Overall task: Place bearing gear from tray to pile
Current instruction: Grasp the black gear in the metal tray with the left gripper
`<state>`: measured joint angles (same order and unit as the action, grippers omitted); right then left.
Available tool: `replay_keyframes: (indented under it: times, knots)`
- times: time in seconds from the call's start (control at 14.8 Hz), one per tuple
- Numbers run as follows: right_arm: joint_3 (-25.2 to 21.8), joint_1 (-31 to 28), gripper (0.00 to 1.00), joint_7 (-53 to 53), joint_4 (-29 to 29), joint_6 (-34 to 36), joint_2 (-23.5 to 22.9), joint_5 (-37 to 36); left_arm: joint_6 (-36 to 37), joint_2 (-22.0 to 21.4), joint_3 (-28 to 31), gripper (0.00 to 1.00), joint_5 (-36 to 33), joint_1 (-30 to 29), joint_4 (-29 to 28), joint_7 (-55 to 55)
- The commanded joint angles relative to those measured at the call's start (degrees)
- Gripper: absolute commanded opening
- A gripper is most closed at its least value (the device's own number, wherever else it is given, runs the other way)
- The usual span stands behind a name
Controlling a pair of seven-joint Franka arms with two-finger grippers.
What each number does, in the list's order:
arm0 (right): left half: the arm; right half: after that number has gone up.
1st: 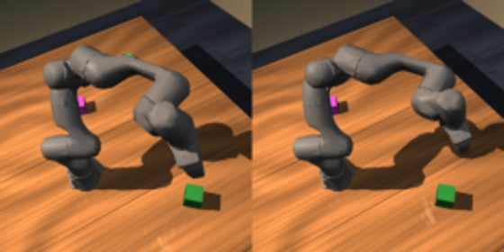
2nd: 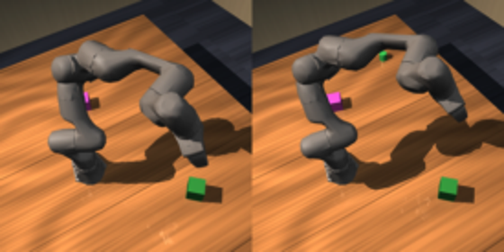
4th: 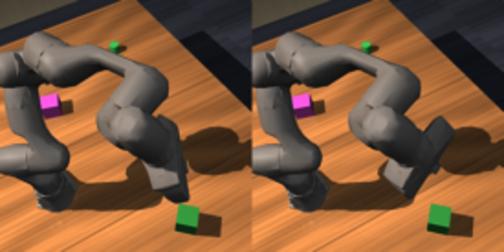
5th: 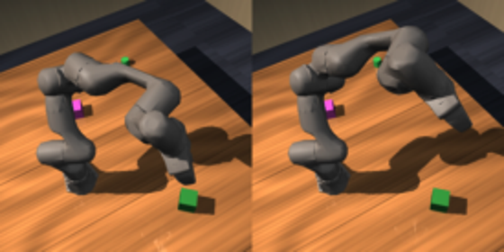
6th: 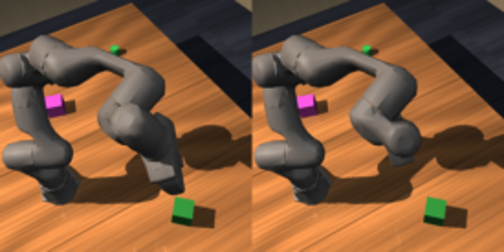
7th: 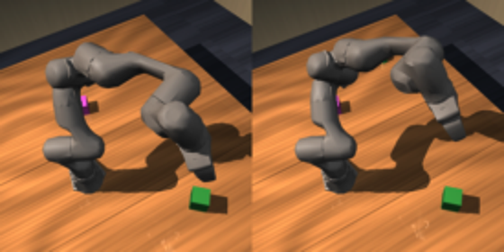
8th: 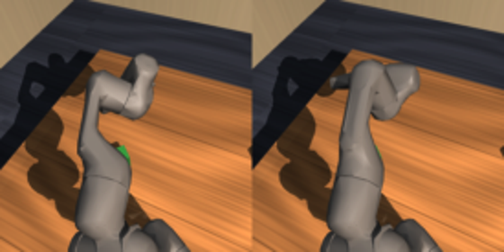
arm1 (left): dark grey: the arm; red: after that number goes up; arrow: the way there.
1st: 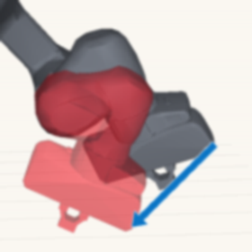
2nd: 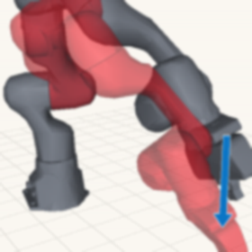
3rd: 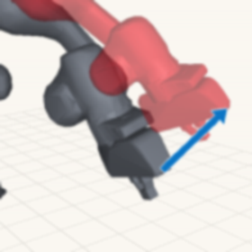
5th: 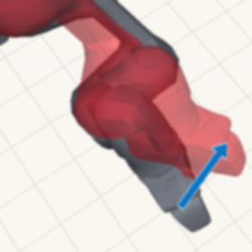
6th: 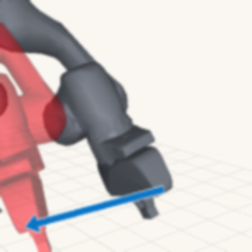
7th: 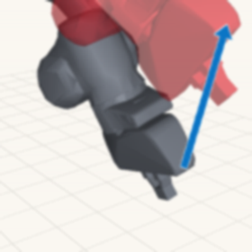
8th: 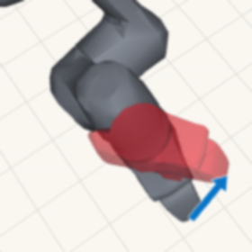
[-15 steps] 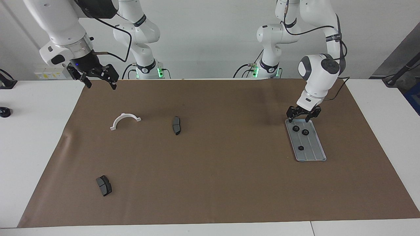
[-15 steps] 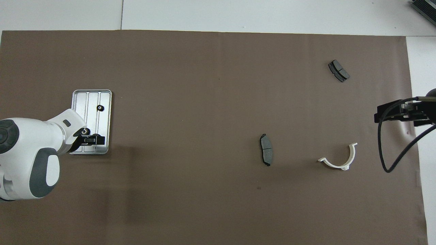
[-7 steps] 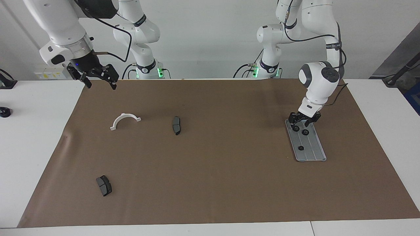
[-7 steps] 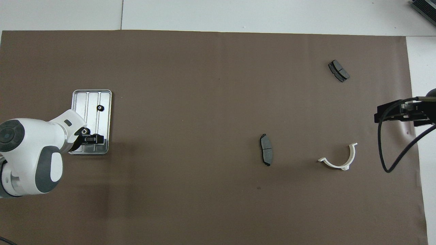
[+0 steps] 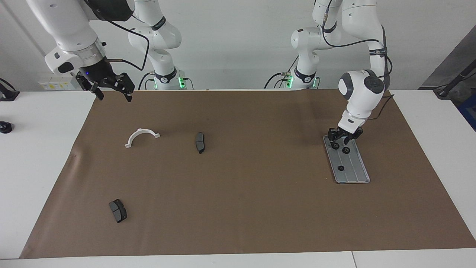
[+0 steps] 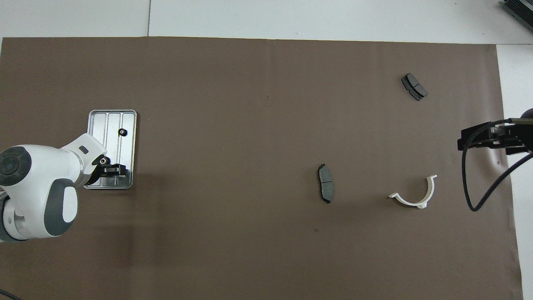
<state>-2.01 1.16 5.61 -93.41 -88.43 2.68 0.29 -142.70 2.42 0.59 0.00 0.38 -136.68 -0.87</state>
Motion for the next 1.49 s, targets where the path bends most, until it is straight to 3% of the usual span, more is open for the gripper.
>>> replay_keyframes:
  times: [0.0,1.42]
  knots:
    - [0.2,-0.3,1.0,0.6,-0.4,0.7,0.7,1.1,-1.2,-0.3,-0.3,0.66,-0.9,-0.4,-0.5,1.5]
    - [0.2,-0.3,1.0,0.6,-0.4,0.7,0.7,1.0,-4.9,1.5,-0.5,0.59,-0.9,0.1,0.0,0.4]
